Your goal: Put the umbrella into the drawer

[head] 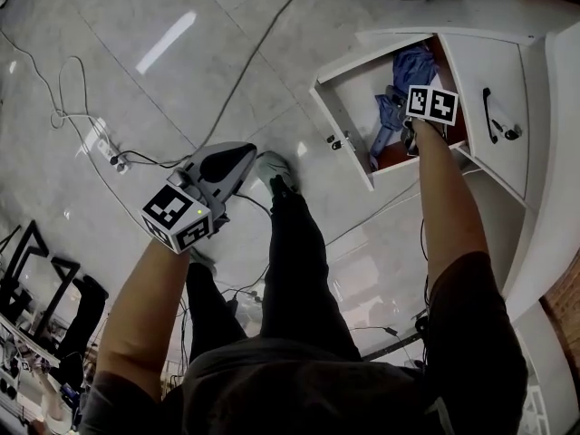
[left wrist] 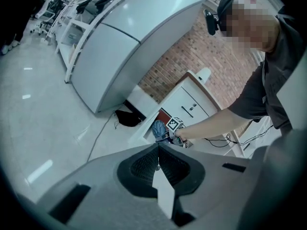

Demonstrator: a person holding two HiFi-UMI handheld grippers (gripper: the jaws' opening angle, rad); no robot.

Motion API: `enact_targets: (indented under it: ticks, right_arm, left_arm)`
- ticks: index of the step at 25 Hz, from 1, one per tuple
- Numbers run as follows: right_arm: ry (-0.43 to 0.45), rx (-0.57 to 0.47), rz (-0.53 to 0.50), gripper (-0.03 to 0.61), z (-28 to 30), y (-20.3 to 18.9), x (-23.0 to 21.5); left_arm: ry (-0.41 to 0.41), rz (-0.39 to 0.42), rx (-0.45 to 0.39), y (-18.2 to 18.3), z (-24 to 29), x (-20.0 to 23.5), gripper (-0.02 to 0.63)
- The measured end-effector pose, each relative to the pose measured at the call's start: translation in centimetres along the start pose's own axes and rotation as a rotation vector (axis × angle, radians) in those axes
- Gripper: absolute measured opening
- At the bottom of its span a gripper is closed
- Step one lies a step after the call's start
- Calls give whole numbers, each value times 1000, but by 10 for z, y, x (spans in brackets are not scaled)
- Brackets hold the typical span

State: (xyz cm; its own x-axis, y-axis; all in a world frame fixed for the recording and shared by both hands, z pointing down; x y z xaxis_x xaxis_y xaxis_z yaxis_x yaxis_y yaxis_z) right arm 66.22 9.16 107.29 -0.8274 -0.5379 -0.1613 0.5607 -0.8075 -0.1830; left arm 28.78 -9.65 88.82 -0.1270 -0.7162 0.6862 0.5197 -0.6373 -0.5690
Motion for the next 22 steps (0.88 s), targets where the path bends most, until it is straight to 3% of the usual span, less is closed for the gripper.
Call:
enact_targets:
  ticks: [4,6,12,17,22]
  right_arm:
    - [-27,22,0,289,1,0,-1]
    - [-54,12,12,338,-9,-1,2]
    - [-67,-26,-20,350,-79,-20,33]
    - [-50,-66,-106,348,-157,-22,92]
    - [33,-150,-219,337,-228,-4,190]
  left_arm:
    - [14,-12,-21,-3,-6,-6,6]
    - [28,-15,-43,0,-15,-7,6]
    - [69,-24,-116,8,-69,-33,6]
    - [101,-9,-198,18,-153,-59,6]
    - [188,17,-311,26,-266,-80,6]
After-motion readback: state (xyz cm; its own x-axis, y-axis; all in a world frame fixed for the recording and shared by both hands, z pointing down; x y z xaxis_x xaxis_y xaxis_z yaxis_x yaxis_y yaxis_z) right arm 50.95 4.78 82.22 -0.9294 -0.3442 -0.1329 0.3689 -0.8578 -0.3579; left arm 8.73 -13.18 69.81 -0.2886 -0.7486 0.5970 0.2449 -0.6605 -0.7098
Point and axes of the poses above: the fingertips, and each gripper's own axes: z forward along the fingers, x to its left, y out of its top, the point moved 6 cm from there along -z, backward along the fingers, and after that the axes turned 5 degrees about -z, right-handed, at the moved point
